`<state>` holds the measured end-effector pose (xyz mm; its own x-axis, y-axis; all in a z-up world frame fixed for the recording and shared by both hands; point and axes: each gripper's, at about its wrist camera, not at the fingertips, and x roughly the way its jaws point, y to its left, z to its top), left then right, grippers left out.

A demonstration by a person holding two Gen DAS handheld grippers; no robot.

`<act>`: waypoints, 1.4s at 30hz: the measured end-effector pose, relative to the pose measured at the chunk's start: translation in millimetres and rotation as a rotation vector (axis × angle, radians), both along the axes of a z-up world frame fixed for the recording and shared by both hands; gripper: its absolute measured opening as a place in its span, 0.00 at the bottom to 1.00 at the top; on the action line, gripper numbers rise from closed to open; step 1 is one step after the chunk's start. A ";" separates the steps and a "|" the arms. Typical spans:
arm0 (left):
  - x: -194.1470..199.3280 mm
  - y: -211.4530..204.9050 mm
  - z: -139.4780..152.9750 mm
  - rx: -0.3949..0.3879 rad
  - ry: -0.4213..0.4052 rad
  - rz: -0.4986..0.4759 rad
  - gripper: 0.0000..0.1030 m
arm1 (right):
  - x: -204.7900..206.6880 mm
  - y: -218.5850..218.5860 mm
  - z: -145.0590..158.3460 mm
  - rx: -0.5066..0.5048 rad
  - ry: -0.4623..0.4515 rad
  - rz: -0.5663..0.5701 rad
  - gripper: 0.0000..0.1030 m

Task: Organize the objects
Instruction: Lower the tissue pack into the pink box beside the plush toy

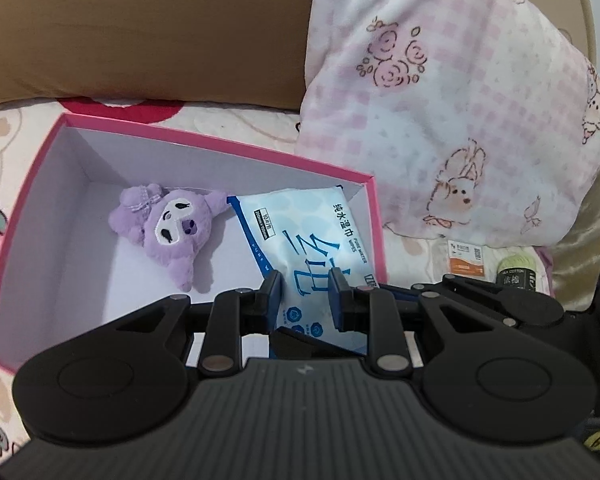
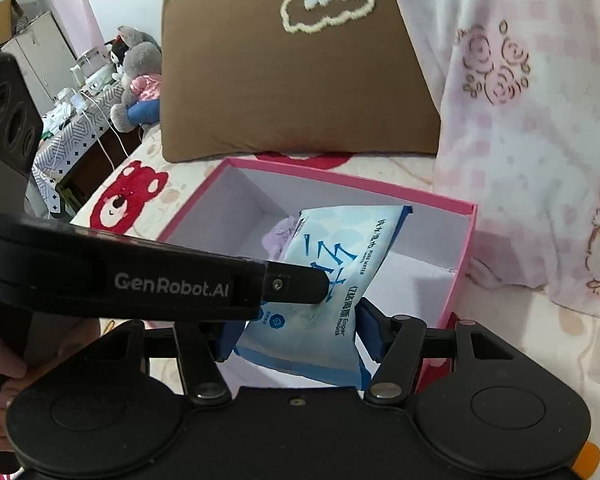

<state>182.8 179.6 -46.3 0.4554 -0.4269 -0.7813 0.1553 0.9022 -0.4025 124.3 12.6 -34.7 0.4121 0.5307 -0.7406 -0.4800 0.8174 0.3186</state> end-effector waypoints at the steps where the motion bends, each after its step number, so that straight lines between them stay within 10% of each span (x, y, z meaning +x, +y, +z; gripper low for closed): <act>1: 3.4 0.7 -4.2 -0.004 0.006 0.001 0.22 | 2.0 -0.1 -2.4 0.000 0.008 0.003 0.64; 42: 68.2 15.7 -72.6 -0.025 0.172 -0.019 0.22 | 12.7 63.0 -59.6 -0.400 -0.051 0.085 0.56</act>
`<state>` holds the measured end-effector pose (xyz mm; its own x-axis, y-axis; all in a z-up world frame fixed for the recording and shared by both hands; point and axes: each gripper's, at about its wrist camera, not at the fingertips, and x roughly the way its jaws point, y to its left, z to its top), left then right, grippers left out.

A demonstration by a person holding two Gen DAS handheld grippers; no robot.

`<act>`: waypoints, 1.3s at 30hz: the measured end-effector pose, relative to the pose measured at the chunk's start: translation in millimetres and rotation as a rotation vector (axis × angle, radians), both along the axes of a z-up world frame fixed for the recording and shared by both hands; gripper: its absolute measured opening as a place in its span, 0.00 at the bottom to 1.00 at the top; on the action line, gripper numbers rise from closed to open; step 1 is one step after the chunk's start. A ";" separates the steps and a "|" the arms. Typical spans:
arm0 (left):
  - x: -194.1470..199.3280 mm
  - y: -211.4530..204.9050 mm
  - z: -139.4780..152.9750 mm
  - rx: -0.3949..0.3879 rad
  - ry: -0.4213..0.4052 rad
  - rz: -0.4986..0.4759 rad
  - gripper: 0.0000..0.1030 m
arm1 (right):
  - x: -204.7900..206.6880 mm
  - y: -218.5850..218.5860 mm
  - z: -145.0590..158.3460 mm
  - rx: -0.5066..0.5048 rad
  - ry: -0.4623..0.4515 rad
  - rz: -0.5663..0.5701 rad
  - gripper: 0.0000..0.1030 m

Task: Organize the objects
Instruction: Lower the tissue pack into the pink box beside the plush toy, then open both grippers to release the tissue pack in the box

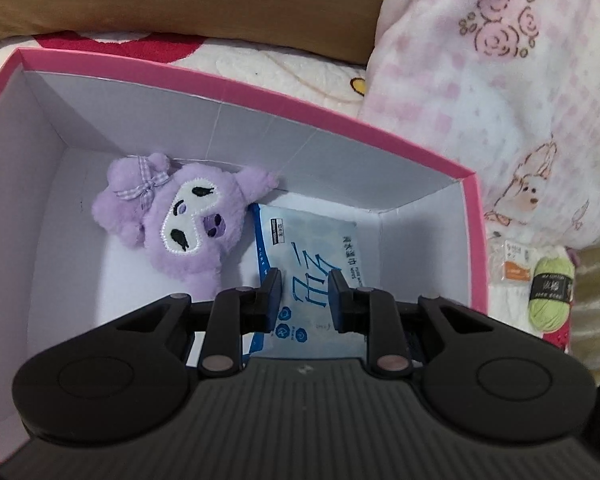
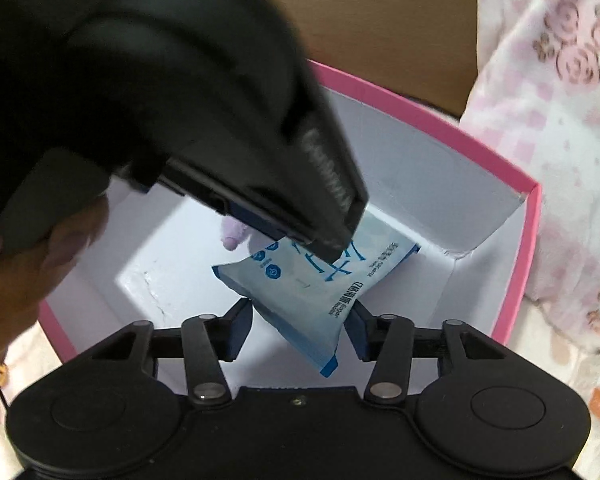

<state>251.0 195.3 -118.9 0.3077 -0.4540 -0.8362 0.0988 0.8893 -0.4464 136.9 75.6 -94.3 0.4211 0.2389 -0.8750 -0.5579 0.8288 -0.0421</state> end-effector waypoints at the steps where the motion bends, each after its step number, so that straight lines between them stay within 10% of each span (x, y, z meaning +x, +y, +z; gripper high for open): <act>1: -1.1 1.0 1.5 -0.006 -0.004 0.002 0.22 | -2.1 -1.6 3.2 0.000 -0.009 0.009 0.56; 11: -19.5 3.4 17.6 -0.034 -0.020 0.019 0.23 | -35.5 -39.5 30.9 0.119 -0.135 0.001 0.49; 39: -116.7 -8.3 147.6 0.133 -0.181 -0.029 0.29 | -77.8 -76.3 103.3 0.322 -0.055 0.099 0.41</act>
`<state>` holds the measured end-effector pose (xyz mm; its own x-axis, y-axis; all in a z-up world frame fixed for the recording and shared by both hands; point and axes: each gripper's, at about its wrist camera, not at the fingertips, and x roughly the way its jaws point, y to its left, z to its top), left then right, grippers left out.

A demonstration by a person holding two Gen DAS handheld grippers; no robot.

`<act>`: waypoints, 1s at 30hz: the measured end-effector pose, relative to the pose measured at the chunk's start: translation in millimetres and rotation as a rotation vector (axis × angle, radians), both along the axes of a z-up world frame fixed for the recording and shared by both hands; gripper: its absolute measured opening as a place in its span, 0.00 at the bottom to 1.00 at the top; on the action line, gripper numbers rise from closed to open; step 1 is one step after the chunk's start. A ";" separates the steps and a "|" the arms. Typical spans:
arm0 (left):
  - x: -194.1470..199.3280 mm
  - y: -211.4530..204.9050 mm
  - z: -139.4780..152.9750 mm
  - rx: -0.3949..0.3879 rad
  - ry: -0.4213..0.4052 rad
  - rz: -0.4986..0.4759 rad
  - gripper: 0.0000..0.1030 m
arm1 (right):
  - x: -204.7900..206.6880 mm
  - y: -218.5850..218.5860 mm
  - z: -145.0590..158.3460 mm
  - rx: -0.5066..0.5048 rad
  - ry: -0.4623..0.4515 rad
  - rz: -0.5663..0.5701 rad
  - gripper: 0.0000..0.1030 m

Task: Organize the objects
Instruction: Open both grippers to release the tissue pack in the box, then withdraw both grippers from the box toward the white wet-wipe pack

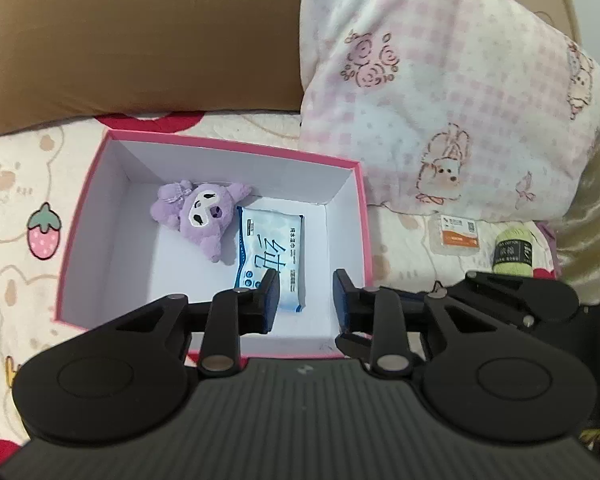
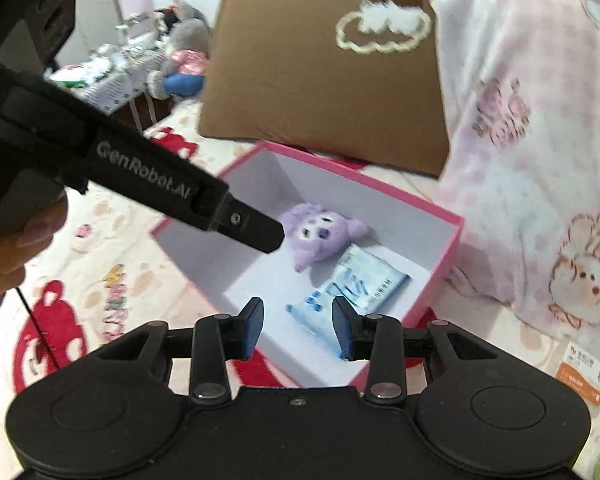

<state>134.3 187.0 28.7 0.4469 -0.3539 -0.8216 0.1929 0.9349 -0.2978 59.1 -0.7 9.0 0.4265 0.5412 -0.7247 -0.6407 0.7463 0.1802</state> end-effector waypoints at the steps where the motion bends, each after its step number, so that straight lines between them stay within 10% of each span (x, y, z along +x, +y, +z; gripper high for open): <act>1: -4.2 0.0 3.9 0.006 -0.003 0.001 0.31 | -1.8 -0.5 3.1 0.003 0.005 0.005 0.41; 30: -102.7 -50.1 38.6 0.145 0.040 -0.142 0.61 | -88.0 -87.7 58.0 -0.010 -0.063 0.047 0.75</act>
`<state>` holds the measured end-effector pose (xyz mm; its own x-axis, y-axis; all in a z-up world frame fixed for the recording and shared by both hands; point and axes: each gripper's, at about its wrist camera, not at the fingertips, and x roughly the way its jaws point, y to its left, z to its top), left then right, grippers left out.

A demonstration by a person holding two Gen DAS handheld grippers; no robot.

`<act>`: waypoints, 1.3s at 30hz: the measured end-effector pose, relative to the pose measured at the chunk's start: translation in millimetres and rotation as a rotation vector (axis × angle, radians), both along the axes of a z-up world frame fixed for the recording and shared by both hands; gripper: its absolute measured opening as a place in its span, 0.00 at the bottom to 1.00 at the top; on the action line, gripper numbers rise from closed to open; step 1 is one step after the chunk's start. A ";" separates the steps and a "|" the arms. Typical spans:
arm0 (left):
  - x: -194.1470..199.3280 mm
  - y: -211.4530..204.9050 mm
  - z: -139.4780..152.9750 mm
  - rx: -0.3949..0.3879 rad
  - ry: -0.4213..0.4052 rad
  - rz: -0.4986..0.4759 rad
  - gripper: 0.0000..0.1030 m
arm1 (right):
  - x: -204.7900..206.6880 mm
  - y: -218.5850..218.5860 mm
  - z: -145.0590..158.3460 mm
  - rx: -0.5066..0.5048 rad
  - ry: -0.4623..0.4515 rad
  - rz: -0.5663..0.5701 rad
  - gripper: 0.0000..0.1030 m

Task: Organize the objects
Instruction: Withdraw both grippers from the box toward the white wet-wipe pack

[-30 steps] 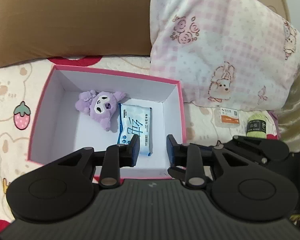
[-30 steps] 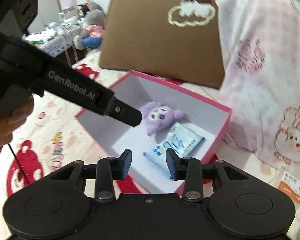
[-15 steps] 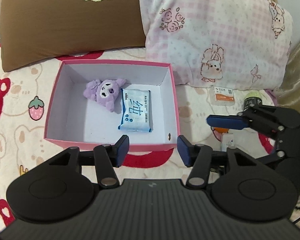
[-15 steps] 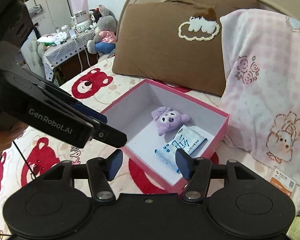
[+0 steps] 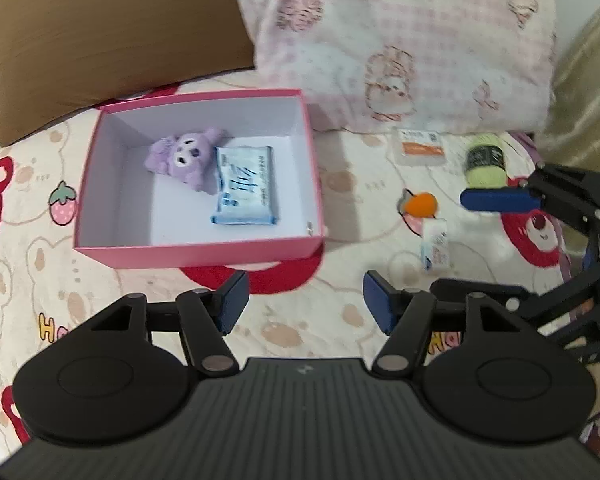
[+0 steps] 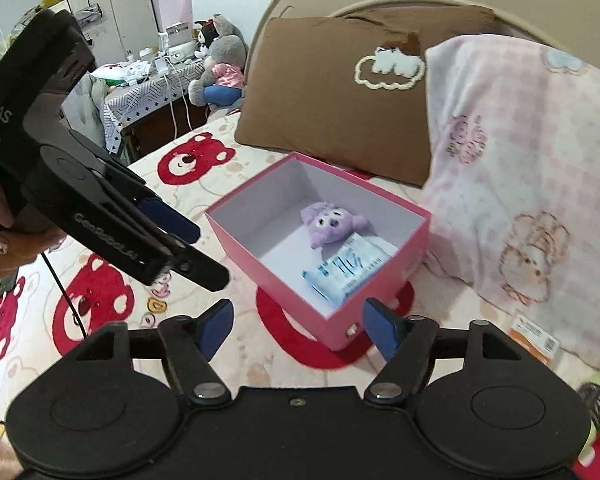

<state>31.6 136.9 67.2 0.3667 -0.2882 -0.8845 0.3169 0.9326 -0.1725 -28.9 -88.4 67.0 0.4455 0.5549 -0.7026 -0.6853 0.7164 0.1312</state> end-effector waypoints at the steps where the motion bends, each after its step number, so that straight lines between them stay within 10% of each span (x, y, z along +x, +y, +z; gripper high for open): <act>1: -3.4 -3.8 -0.3 0.001 0.003 -0.010 0.61 | -2.8 -5.0 0.6 -0.005 -0.001 -0.008 0.75; 25: -48.7 -78.1 -28.0 -0.054 0.092 -0.190 0.67 | -55.5 -78.9 -26.2 -0.084 0.019 -0.097 0.77; 39: -37.1 -100.7 -98.1 -0.152 0.147 -0.146 0.65 | -58.6 -110.4 -100.0 -0.054 -0.020 -0.125 0.77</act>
<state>-5.5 36.3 -30.9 0.1822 -0.4624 -0.8677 0.4070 0.8388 -0.3616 -87.5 -198.7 -33.0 0.5234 0.4556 -0.7200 -0.5922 0.8021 0.0770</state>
